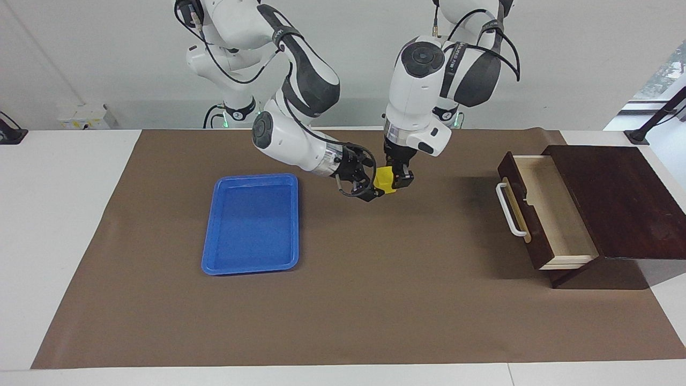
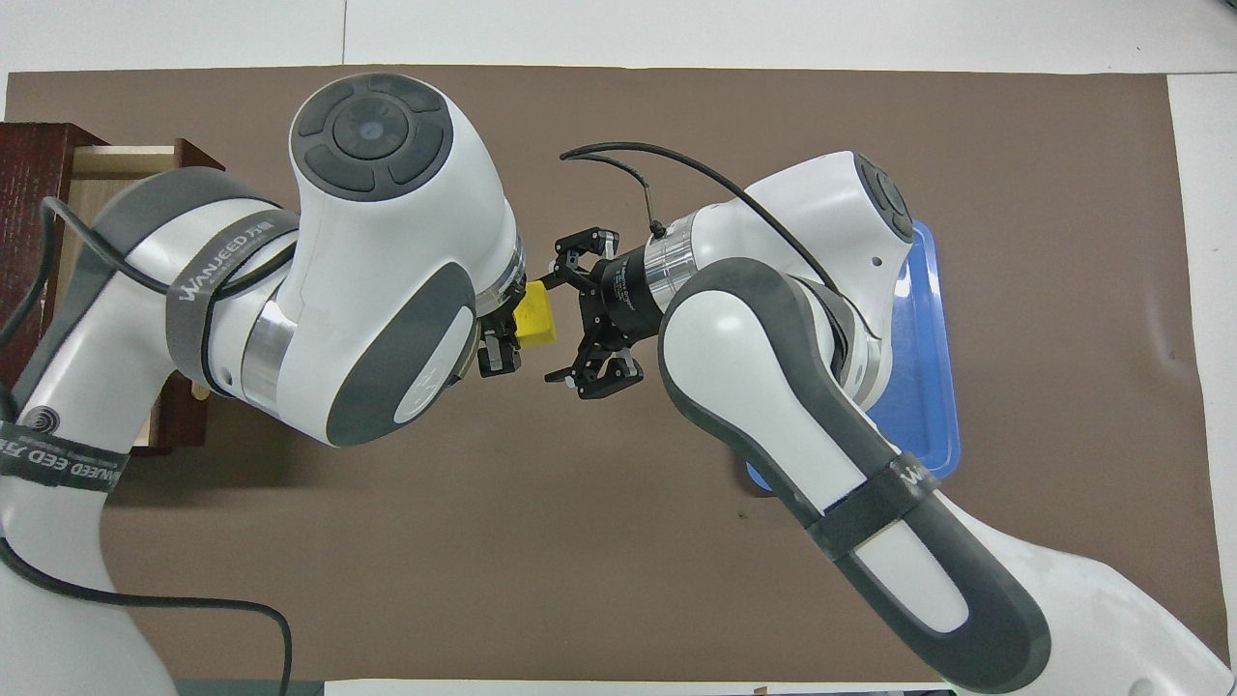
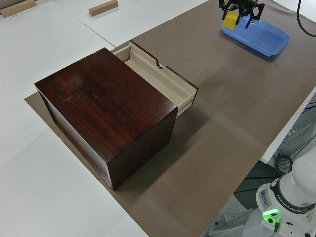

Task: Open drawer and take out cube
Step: 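Grasp the yellow cube with the right gripper beside the left gripper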

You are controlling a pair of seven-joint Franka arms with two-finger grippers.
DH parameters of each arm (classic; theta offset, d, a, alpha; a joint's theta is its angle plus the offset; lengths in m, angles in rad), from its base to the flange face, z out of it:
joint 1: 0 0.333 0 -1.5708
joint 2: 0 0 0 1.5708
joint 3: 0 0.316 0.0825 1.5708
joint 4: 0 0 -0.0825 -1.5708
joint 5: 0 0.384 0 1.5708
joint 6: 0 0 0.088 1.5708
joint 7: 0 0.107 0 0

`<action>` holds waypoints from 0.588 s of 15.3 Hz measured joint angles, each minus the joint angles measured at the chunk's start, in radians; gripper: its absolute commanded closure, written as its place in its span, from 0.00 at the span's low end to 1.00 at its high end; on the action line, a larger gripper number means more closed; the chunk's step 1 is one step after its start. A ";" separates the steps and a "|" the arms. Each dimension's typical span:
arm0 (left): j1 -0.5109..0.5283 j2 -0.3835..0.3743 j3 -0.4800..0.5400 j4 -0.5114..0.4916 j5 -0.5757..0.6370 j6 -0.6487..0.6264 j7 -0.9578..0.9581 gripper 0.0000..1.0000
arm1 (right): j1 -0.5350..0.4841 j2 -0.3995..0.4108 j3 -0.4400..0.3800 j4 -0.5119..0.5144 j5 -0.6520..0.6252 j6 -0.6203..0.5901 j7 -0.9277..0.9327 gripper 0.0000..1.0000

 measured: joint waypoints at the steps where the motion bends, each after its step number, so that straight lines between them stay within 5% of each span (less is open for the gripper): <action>1: 0.000 0.000 0.000 0.000 0.000 0.000 0.000 1.00 | 0.000 0.000 0.000 0.001 0.000 0.000 0.000 0.03; 5: 0.000 0.000 -0.001 0.000 -0.001 -0.014 0.000 1.00 | 0.010 0.003 0.000 0.007 -0.002 0.006 0.000 0.37; 6: 0.000 0.000 -0.002 -0.001 -0.003 -0.023 0.000 1.00 | 0.011 0.005 -0.001 0.009 -0.004 0.011 0.000 0.76; 7: -0.001 0.000 -0.004 -0.002 -0.005 -0.029 0.000 1.00 | 0.013 0.007 -0.003 0.012 -0.007 0.015 0.000 1.00; 9: -0.002 0.000 -0.004 -0.002 -0.006 -0.033 -0.001 1.00 | 0.013 0.010 -0.005 0.016 -0.007 0.012 0.008 1.00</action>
